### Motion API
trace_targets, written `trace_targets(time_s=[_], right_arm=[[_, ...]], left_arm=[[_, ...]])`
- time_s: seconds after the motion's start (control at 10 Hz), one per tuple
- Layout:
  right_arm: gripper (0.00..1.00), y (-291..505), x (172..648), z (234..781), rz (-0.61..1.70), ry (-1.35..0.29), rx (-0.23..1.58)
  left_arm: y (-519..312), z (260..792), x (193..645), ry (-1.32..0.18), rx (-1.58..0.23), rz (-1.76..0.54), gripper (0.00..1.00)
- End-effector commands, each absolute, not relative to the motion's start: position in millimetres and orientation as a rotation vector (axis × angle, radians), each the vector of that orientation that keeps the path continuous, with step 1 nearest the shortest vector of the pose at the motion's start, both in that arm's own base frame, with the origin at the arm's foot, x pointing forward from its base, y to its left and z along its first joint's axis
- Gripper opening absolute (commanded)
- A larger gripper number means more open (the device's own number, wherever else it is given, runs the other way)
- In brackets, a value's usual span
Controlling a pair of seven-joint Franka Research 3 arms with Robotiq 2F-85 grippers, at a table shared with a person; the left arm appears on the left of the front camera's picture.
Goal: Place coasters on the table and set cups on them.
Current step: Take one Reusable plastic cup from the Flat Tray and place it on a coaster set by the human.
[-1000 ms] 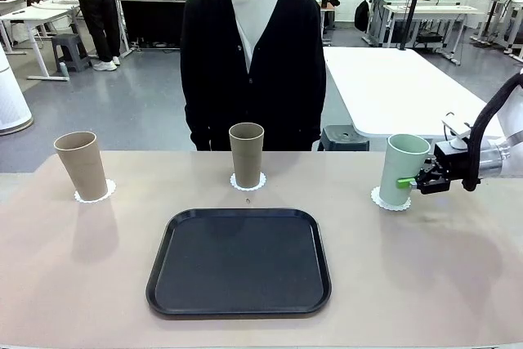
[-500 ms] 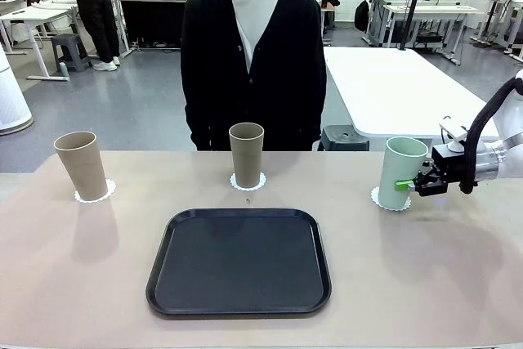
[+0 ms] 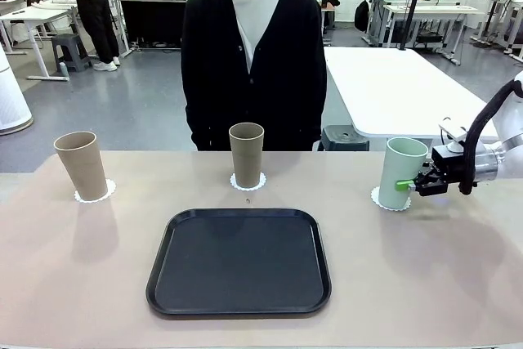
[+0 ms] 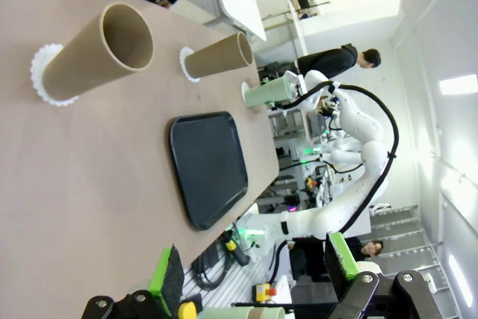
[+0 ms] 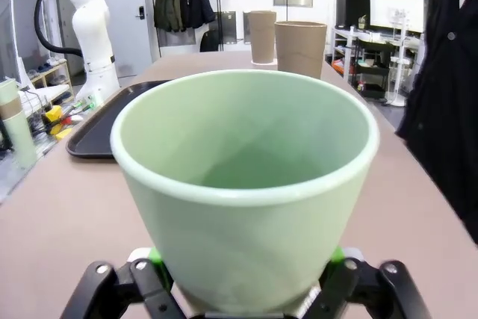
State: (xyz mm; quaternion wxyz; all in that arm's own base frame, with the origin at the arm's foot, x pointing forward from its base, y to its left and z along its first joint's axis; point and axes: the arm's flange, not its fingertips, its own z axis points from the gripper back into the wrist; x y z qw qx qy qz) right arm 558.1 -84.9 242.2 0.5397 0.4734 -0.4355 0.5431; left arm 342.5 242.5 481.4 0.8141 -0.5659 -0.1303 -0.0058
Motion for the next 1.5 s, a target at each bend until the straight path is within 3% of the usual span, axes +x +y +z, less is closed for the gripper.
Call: trace_targets(time_s=[0.0,0.3,0.4,1.4], right_arm=[[0.85,-87.3,568.7,244.8,1.25,-1.044,1.163],[0.85,-87.7,569.0,243.5,1.256,-1.046,1.178],[1.0,-87.7,569.5,243.7,1.256,-1.047,1.185],[1.0,-93.3,566.9,241.0,1.265,-0.946,1.154]], left_arm=[[243.3,483.1,341.3,-0.289,-1.215,-0.014,1.0],[243.3,483.1,341.3,-0.289,-1.215,-0.014,1.0],[243.3,483.1,341.3,-0.289,-1.215,-0.014,1.0],[243.3,483.1,341.3,-0.289,-1.215,-0.014,1.0]])
